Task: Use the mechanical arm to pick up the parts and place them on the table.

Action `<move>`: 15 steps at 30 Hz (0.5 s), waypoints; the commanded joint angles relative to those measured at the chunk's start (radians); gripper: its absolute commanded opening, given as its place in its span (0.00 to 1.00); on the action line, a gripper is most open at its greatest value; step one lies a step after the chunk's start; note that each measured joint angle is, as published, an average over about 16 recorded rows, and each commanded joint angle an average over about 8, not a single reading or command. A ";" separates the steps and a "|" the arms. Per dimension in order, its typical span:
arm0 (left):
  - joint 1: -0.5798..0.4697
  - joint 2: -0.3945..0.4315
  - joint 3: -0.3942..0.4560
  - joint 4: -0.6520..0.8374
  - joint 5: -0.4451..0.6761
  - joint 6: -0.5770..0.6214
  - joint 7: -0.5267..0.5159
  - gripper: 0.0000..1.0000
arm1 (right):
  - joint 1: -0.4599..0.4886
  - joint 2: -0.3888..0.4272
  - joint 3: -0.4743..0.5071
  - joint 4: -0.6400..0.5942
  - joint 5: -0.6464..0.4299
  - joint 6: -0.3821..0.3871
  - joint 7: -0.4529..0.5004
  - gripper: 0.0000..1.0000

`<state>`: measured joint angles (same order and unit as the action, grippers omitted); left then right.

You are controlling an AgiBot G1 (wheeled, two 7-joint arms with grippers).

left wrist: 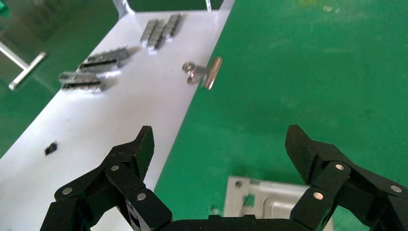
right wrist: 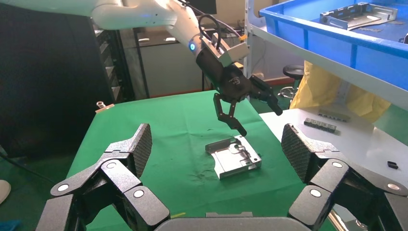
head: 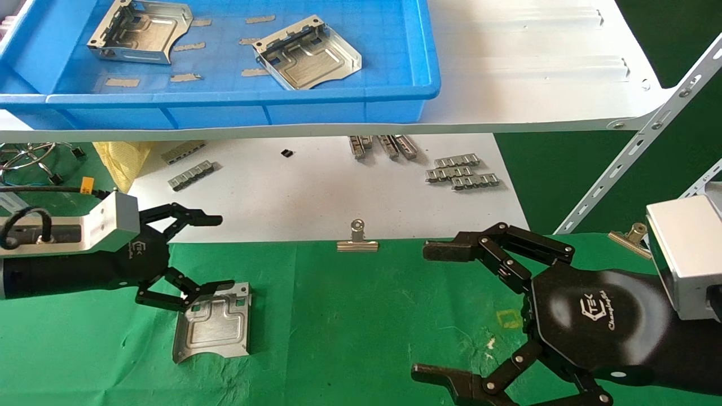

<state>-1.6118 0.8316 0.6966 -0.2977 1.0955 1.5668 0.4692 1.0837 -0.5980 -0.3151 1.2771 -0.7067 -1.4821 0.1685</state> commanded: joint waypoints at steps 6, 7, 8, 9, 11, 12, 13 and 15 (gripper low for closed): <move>0.083 -0.034 -0.064 -0.152 -0.056 -0.011 -0.101 1.00 | 0.000 0.000 0.000 0.000 0.000 0.000 0.000 1.00; 0.094 -0.039 -0.073 -0.173 -0.064 -0.012 -0.115 1.00 | 0.000 0.000 0.000 0.000 0.000 0.000 0.000 1.00; 0.106 -0.044 -0.082 -0.195 -0.072 -0.014 -0.130 1.00 | 0.000 0.000 0.000 0.000 0.000 0.000 0.000 1.00; 0.118 -0.049 -0.092 -0.217 -0.080 -0.016 -0.145 1.00 | 0.000 0.000 0.000 0.000 0.000 0.000 0.000 1.00; 0.142 -0.058 -0.110 -0.260 -0.096 -0.019 -0.173 1.00 | 0.000 0.000 0.000 0.000 0.000 0.000 0.000 1.00; 0.154 -0.063 -0.119 -0.282 -0.104 -0.020 -0.188 1.00 | 0.000 0.000 0.000 0.000 0.000 0.000 0.000 1.00; 0.165 -0.068 -0.128 -0.304 -0.112 -0.022 -0.202 1.00 | 0.000 0.000 0.000 0.000 0.000 0.000 0.000 1.00; 0.189 -0.078 -0.147 -0.348 -0.129 -0.025 -0.231 1.00 | 0.000 0.000 -0.001 0.000 0.000 0.000 0.000 1.00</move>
<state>-1.4228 0.7541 0.5499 -0.6447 0.9671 1.5418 0.2381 1.0839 -0.5978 -0.3157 1.2771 -0.7063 -1.4820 0.1682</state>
